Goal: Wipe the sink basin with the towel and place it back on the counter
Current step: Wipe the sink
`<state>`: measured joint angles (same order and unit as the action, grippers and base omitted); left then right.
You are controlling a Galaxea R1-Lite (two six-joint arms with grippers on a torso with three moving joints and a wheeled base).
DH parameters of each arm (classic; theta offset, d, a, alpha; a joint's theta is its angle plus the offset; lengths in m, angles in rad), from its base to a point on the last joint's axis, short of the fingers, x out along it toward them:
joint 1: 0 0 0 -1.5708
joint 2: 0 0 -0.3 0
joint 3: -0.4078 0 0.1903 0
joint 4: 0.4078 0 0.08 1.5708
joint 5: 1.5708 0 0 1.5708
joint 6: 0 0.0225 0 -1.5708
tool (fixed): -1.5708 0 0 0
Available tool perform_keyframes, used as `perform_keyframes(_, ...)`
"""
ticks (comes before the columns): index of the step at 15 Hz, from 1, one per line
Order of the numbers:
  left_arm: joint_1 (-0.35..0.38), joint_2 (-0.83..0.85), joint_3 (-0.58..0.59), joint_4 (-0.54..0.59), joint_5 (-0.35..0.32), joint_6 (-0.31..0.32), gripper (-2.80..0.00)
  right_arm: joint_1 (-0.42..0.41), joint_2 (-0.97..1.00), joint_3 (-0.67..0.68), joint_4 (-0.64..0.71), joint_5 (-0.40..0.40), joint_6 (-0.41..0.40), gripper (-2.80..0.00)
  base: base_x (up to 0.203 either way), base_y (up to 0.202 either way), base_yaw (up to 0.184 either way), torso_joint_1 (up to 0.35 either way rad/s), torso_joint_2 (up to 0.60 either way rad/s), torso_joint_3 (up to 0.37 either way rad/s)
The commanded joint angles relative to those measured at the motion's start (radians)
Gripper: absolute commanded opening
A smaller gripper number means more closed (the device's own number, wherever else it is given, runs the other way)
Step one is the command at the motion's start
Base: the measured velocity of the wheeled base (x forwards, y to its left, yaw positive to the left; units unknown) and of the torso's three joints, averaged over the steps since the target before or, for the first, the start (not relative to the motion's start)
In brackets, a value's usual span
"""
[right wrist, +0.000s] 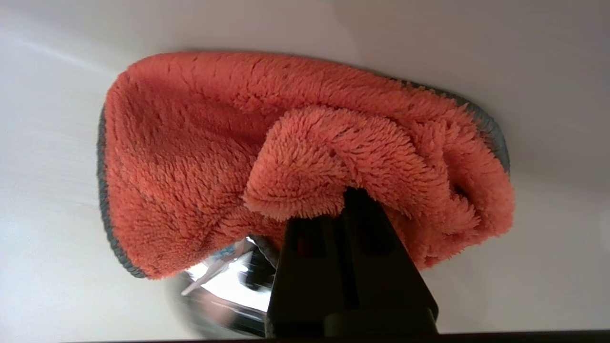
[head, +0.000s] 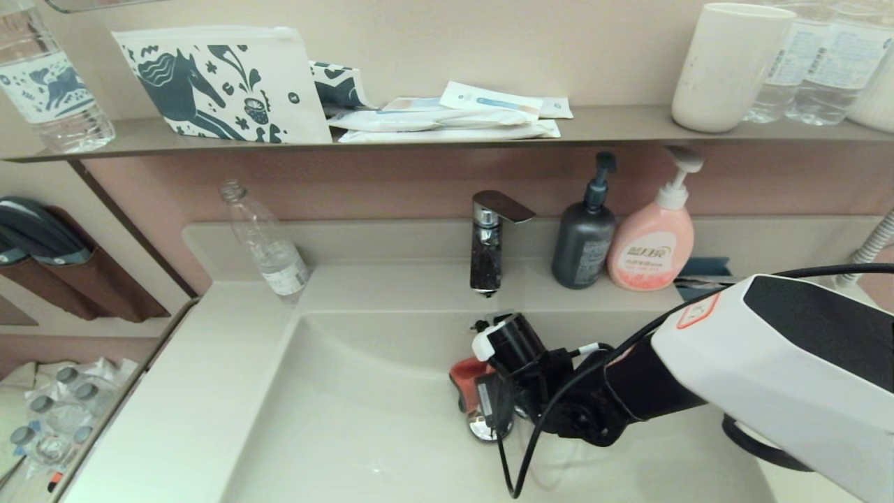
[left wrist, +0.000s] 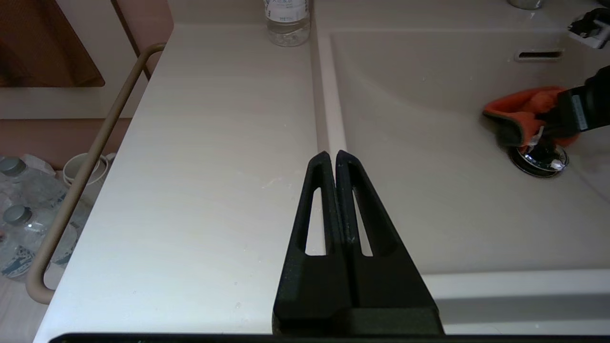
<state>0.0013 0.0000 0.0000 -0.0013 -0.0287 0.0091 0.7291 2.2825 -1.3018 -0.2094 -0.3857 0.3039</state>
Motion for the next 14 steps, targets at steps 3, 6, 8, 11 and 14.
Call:
perform_keyframes(3,0.0,0.002,0.0,0.0,0.0,0.0,-2.8,-0.058,-0.117,0.154,-0.007,-0.025,-0.046,-2.8,0.0,0.0,0.0,0.0,0.0,0.0)
perform_keyframes(6,0.0,0.002,0.0,0.0,0.0,0.0,-2.8,-0.06,-0.184,0.291,-0.01,-0.036,-0.054,-2.8,0.0,0.0,0.0,0.0,0.0,0.0)
perform_keyframes(8,0.0,0.002,0.0,0.0,0.0,0.0,-2.8,-0.06,-0.223,0.365,-0.006,-0.038,-0.055,-2.8,0.0,0.0,0.0,0.0,0.0,0.0)
perform_keyframes(11,0.0,0.002,0.0,0.0,0.0,0.0,-2.8,-0.052,-0.251,0.491,-0.004,-0.039,-0.052,-2.8,0.0,0.0,0.0,0.0,0.0,0.0)
perform_keyframes(14,0.0,0.002,0.0,0.0,0.0,0.0,-2.8,0.005,-0.222,0.563,-0.011,-0.034,0.031,-2.8,0.0,0.0,0.0,0.0,0.0,0.0)
